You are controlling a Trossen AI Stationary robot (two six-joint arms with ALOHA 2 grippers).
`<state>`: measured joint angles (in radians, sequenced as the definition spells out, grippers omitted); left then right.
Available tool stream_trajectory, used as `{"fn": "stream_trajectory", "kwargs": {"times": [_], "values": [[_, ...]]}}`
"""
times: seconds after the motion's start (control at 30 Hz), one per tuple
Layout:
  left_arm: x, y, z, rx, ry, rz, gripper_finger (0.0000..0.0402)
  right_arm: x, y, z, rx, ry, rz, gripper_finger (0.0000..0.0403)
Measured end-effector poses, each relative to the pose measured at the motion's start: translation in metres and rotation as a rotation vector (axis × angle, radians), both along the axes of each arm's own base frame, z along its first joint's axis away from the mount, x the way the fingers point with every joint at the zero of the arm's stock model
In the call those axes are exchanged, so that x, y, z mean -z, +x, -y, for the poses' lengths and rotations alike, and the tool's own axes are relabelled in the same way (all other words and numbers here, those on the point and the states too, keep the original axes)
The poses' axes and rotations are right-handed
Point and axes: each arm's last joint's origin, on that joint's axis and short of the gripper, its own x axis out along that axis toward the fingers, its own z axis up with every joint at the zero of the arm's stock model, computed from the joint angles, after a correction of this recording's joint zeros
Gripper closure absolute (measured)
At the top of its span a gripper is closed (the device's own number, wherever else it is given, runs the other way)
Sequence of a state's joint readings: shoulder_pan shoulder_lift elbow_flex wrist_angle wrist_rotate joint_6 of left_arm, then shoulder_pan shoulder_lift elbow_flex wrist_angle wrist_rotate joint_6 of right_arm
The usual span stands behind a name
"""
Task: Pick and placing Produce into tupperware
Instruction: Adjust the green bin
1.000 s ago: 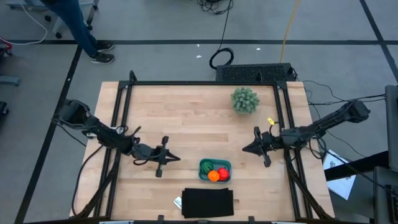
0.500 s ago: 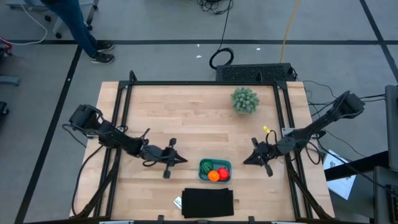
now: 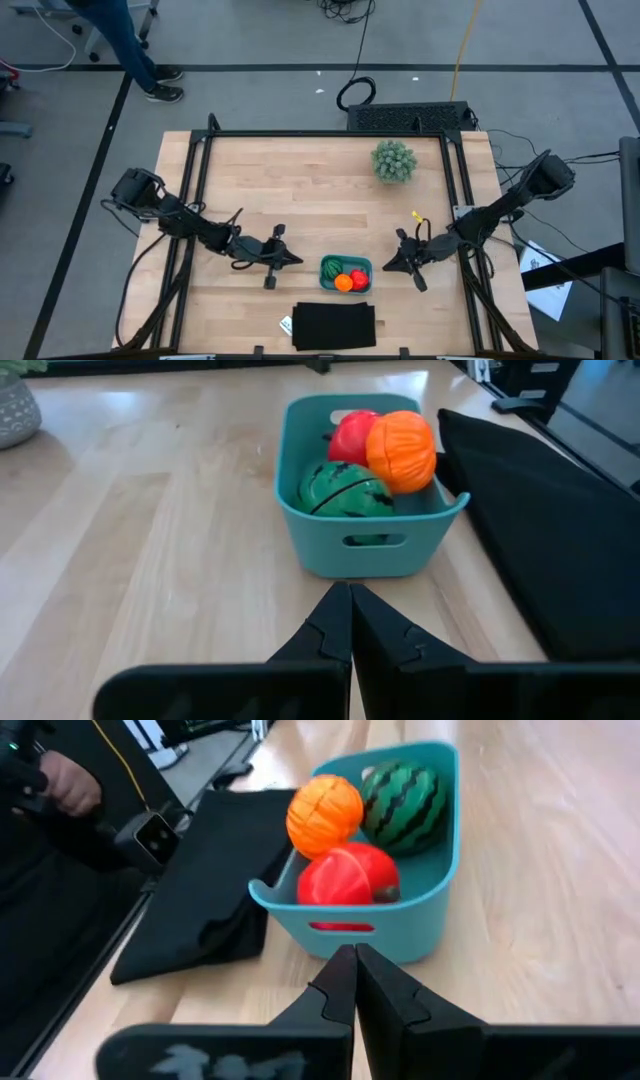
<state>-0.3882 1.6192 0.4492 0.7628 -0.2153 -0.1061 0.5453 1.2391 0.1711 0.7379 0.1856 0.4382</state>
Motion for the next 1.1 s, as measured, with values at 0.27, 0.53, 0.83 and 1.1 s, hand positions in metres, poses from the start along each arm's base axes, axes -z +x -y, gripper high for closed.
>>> {"fn": "stream_trajectory", "kwargs": {"times": [0.27,0.53,0.83,1.1], "values": [[0.000,-0.002,0.004,-0.006,0.000,0.001,0.0401,0.007,0.007,-0.005,0.010,0.001,-0.058,0.0403],[0.000,-0.004,0.009,-0.007,0.014,0.008,0.0401,0.009,0.018,-0.011,0.009,-0.016,-0.082,0.0403],[0.000,-0.004,0.010,-0.008,0.017,0.007,0.0401,0.015,0.023,-0.014,0.012,-0.024,-0.104,0.0403],[0.000,-0.004,0.010,-0.008,0.017,0.006,0.0401,0.012,0.027,-0.014,0.004,-0.035,-0.050,0.0403]]}}
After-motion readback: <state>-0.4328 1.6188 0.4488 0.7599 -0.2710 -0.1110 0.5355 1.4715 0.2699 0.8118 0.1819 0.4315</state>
